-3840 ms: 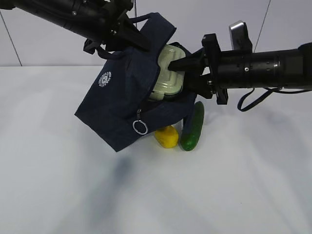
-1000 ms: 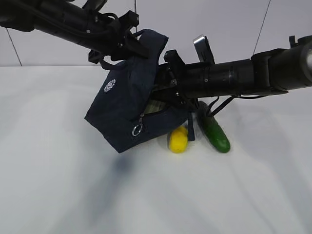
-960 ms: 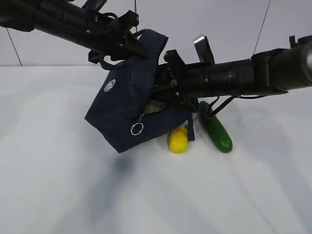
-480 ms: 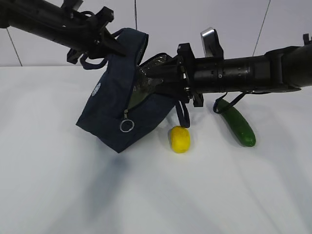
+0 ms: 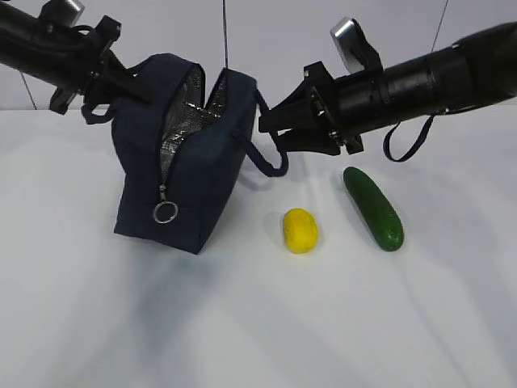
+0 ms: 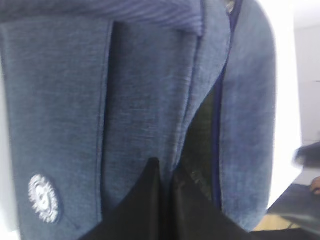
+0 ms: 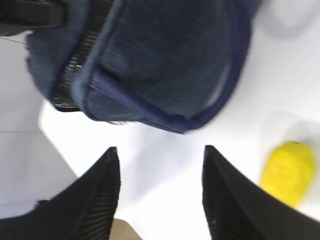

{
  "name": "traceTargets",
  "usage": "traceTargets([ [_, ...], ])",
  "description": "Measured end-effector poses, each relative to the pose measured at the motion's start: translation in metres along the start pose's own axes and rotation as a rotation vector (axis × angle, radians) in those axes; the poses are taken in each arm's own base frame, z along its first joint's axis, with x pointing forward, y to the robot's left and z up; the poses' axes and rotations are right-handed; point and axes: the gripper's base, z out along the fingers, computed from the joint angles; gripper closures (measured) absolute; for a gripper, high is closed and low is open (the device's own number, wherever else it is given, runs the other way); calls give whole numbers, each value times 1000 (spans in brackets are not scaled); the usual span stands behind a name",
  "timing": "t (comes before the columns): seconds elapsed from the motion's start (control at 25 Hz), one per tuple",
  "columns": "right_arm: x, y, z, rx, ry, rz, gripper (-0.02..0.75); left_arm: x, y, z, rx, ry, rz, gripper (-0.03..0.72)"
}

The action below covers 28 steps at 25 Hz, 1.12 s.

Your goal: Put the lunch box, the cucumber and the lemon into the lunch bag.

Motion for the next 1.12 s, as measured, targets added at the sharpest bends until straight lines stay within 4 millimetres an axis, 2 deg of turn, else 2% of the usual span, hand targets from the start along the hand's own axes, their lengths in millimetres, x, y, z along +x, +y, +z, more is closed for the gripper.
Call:
traceTargets([
  [0.16,-12,16,-12,124,71,-69,336,0,14,-10,-64,27,-9,697],
  [0.28,-24,28,-24,243,119,-113,336,2,18,-12,-85,56,-3,697],
  [0.52,-36,36,-46,515,210,-154,336,6,20,-13,-114,98,12,697],
  [0.84,-32,18,-62,891,257,-61,325,7,20,-13,-116,111,10,697],
  [1.12,-31,-10,-54,971,281,10,246,7,20,-13,-118,113,1,697],
])
